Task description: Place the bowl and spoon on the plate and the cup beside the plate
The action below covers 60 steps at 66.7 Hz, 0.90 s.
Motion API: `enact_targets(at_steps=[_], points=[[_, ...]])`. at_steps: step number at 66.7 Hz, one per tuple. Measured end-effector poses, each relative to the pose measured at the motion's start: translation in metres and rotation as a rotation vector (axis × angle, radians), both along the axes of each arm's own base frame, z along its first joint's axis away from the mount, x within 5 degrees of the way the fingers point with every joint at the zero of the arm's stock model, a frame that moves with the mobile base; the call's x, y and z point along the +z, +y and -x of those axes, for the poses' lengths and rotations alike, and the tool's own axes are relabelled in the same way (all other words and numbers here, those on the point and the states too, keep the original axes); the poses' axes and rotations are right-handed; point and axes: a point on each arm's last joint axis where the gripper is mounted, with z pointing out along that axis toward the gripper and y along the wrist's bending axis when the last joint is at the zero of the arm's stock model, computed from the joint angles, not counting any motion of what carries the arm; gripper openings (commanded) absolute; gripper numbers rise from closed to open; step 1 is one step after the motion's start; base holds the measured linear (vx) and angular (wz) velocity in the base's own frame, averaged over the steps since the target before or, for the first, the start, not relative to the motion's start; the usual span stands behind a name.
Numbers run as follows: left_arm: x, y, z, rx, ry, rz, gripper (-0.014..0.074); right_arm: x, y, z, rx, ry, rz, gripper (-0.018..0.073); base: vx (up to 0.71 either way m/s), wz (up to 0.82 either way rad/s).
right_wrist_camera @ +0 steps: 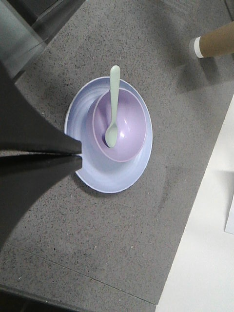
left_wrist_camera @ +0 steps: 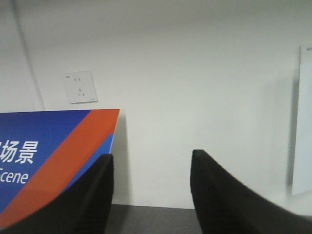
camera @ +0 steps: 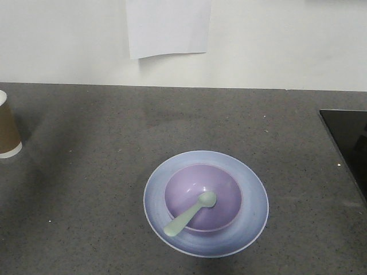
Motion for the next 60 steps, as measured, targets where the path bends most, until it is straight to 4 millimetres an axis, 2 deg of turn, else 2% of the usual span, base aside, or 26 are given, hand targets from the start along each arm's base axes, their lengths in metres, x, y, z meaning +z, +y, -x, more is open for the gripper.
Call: enact_targets(at_steps=[12,19,24,45,60], points=[[-0.027,-0.032,-0.049,-0.002,0.126,-0.085,0.0355,-0.001,0.0,0.0,-0.005,0.013,-0.007,-0.0005,0.0,0.0],[-0.039,-0.043,-0.069,0.004,0.164,-0.137,0.0355,-0.001,0.0,0.0,-0.008,0.016,-0.011,-0.0005,0.0,0.0],[-0.044,-0.044,-0.078,0.017,0.178,-0.151,0.0355,-0.001,0.0,0.0,-0.008,0.016,-0.011,-0.0005,0.0,0.0],[-0.067,-0.017,-0.113,0.107,0.273,-0.029,0.0355,-0.001,0.0,0.0,-0.008,0.018,-0.01,-0.0005,0.0,0.0],[-0.073,0.019,-0.121,0.2,0.289,0.066,0.0324,-0.001,0.0,0.001,-0.007,0.023,-0.008,-0.0005,0.0,0.0]])
